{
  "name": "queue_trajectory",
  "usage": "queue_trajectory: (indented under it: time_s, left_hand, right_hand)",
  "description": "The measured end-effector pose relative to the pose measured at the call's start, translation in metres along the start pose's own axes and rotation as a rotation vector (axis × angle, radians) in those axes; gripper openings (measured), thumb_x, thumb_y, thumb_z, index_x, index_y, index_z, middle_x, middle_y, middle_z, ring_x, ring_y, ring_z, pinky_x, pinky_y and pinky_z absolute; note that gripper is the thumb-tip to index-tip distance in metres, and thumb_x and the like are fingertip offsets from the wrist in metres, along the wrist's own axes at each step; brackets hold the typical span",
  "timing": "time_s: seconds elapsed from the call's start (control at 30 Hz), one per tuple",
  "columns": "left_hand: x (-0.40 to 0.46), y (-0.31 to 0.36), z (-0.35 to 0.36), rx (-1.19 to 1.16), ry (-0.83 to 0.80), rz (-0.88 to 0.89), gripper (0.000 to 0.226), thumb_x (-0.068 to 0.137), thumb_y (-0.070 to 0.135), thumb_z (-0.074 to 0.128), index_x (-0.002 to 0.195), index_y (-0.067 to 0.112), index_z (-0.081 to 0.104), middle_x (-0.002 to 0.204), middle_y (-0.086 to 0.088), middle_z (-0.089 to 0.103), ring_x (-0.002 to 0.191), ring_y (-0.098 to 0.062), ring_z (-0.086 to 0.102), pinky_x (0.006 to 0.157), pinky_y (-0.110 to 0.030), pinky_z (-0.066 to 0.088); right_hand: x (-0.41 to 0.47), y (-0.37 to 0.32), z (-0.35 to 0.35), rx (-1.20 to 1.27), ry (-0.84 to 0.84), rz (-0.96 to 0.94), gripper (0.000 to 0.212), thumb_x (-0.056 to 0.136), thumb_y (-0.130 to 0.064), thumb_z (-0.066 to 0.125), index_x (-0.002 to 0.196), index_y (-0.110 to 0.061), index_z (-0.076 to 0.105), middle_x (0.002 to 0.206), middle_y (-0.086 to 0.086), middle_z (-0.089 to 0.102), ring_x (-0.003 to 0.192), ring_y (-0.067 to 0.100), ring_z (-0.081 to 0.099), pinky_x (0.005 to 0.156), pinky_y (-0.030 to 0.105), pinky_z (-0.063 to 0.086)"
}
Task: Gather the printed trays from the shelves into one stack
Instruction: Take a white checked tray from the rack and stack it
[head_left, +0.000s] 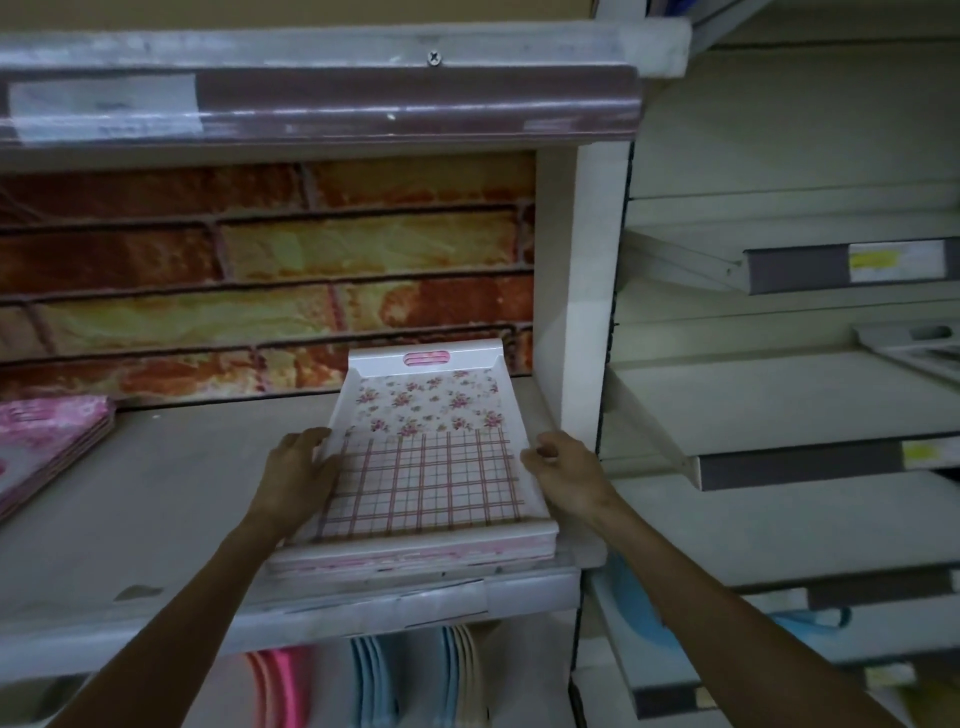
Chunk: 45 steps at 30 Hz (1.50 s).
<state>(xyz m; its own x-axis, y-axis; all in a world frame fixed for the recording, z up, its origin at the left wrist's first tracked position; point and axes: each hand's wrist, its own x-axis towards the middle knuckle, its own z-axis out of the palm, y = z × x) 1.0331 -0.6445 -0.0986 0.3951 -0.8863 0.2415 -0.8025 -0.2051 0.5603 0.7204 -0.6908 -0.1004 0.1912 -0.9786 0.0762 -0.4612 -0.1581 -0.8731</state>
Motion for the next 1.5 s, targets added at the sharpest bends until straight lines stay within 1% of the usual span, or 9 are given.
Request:
queue_trajectory:
  time_s: [0.1, 0.17, 0.23, 0.37, 0.53, 0.7, 1.1, 1.3, 1.5]
  left_hand:
    - [-0.010, 0.021, -0.006, -0.106, 0.079, 0.104, 0.026, 0.094, 0.016, 0.060, 0.120, 0.010, 0.065, 0.124, -0.016, 0.062, 0.094, -0.025, 0.062, 0.082, -0.033, 0.052]
    - [-0.019, 0.046, -0.009, -0.206, 0.102, 0.175, 0.019, 0.095, 0.017, 0.059, 0.112, 0.015, 0.068, 0.112, -0.006, 0.069, 0.087, -0.018, 0.065, 0.077, -0.028, 0.051]
    - [-0.028, 0.074, -0.009, -0.382, 0.093, 0.215, 0.015, 0.096, 0.018, 0.057, 0.107, 0.019, 0.068, 0.102, -0.002, 0.073, 0.084, -0.016, 0.070, 0.080, -0.032, 0.055]
    - [-0.053, 0.140, 0.004, -0.667, -0.008, 0.264, 0.019, 0.099, 0.014, 0.052, 0.109, 0.012, 0.068, 0.089, -0.008, 0.073, 0.077, -0.022, 0.072, 0.077, -0.037, 0.057]
    - [-0.082, 0.221, 0.037, -0.783, -0.114, 0.374, 0.020, 0.099, 0.007, 0.050, 0.108, 0.008, 0.067, 0.081, -0.015, 0.070, 0.067, -0.024, 0.069, 0.062, -0.026, 0.059]
    - [-0.118, 0.300, 0.077, -0.887, -0.201, 0.460, 0.021, 0.099, 0.007, 0.048, 0.105, 0.010, 0.068, 0.079, -0.012, 0.069, 0.067, -0.022, 0.068, 0.061, -0.024, 0.058]
    - [-0.199, 0.466, 0.193, -0.932, -0.404, 0.604, 0.020, 0.099, 0.005, 0.048, 0.108, 0.006, 0.066, 0.079, -0.008, 0.069, 0.071, -0.018, 0.066, 0.065, -0.024, 0.056]
    - [-0.221, 0.535, 0.245, -0.858, -0.476, 0.729, 0.017, 0.098, 0.011, 0.054, 0.105, 0.018, 0.068, 0.084, -0.003, 0.072, 0.081, -0.019, 0.068, 0.076, -0.030, 0.053]
    - [-0.233, 0.604, 0.302, -0.772, -0.431, 0.895, 0.016, 0.093, 0.014, 0.062, 0.108, 0.016, 0.068, 0.096, 0.005, 0.071, 0.087, -0.006, 0.064, 0.076, -0.008, 0.045]
  right_hand:
    - [-0.008, 0.000, -0.024, -0.023, 0.054, -0.094, 0.019, 0.096, -0.024, 0.055, 0.110, -0.016, 0.065, 0.103, -0.008, 0.063, 0.100, 0.011, 0.061, 0.083, 0.018, 0.044]
    - [-0.018, 0.005, -0.044, -0.023, 0.055, -0.166, 0.012, 0.095, -0.020, 0.057, 0.101, -0.020, 0.067, 0.096, -0.009, 0.067, 0.093, 0.008, 0.063, 0.084, 0.019, 0.048]
    - [-0.032, 0.013, -0.067, -0.020, 0.071, -0.228, 0.011, 0.094, -0.016, 0.058, 0.093, -0.024, 0.066, 0.087, -0.012, 0.067, 0.084, 0.005, 0.064, 0.079, 0.017, 0.049]
    - [-0.063, 0.034, -0.115, 0.030, 0.135, -0.240, 0.011, 0.095, -0.015, 0.059, 0.090, -0.017, 0.068, 0.080, -0.005, 0.070, 0.074, 0.006, 0.064, 0.069, 0.012, 0.048]
    - [-0.100, 0.065, -0.187, 0.036, 0.223, -0.219, 0.014, 0.095, -0.014, 0.058, 0.087, -0.011, 0.069, 0.076, -0.006, 0.070, 0.071, 0.004, 0.065, 0.067, 0.010, 0.047]
    - [-0.141, 0.103, -0.258, 0.064, 0.328, -0.143, 0.016, 0.095, -0.017, 0.058, 0.091, -0.008, 0.071, 0.084, 0.004, 0.075, 0.075, 0.015, 0.069, 0.065, 0.012, 0.050]
    - [-0.216, 0.194, -0.404, 0.022, 0.505, -0.027, 0.014, 0.095, -0.015, 0.058, 0.089, -0.017, 0.070, 0.077, -0.001, 0.075, 0.070, 0.010, 0.069, 0.063, 0.015, 0.052]
    - [-0.227, 0.233, -0.463, -0.039, 0.599, 0.047, 0.015, 0.096, -0.017, 0.056, 0.091, -0.016, 0.070, 0.074, -0.004, 0.075, 0.069, 0.007, 0.070, 0.064, 0.022, 0.056]
    - [-0.222, 0.275, -0.520, -0.113, 0.634, 0.111, 0.018, 0.096, -0.022, 0.055, 0.084, -0.020, 0.069, 0.070, -0.006, 0.073, 0.069, 0.007, 0.069, 0.071, 0.036, 0.057]
